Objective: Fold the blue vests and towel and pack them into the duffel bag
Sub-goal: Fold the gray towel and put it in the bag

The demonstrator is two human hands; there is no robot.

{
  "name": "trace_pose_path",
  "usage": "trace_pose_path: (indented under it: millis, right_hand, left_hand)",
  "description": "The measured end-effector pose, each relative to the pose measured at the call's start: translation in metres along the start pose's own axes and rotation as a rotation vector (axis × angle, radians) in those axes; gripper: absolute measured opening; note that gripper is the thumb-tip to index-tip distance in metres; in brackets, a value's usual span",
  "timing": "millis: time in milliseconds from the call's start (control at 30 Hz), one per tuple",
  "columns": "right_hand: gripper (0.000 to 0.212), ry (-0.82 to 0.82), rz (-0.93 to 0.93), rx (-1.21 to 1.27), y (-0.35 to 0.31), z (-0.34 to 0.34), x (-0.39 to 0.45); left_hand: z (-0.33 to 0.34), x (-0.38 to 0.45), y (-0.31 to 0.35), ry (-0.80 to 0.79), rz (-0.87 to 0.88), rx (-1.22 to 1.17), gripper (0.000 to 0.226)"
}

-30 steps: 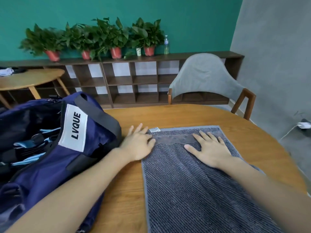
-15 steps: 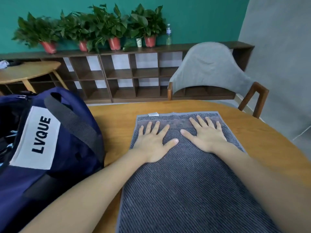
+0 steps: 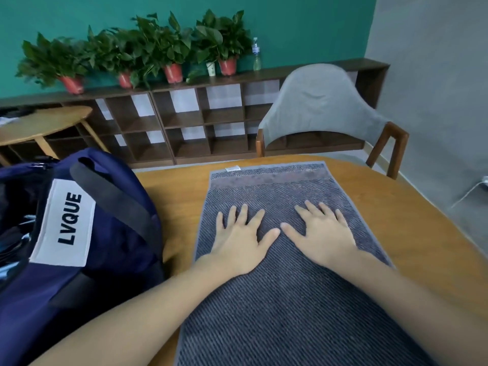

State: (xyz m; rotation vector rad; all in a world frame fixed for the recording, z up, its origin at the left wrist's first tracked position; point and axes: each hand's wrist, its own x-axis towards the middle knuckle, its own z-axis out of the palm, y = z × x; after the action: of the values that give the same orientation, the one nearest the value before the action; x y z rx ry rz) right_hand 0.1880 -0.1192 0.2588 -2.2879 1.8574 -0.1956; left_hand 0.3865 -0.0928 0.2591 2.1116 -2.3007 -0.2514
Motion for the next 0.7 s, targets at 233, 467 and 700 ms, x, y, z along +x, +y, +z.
trace_pose_path:
  millis: [233, 467, 700]
  right_hand:
    - [0.086, -0.020, 0.004, -0.054, 0.007, 0.007, 0.030]
    - [0.080, 0.057, -0.034, 0.016, 0.007, -0.003, 0.050]
    - [0.068, 0.039, -0.157, 0.044, 0.010, -0.005, -0.035]
  left_hand:
    - [0.006, 0.034, -0.004, 0.000, -0.041, 0.025, 0.081]
    - [-0.007, 0.053, -0.004, 0.051, -0.060, 0.079, 0.079]
    - [0.002, -0.027, 0.017, 0.150, 0.144, 0.029, 0.064]
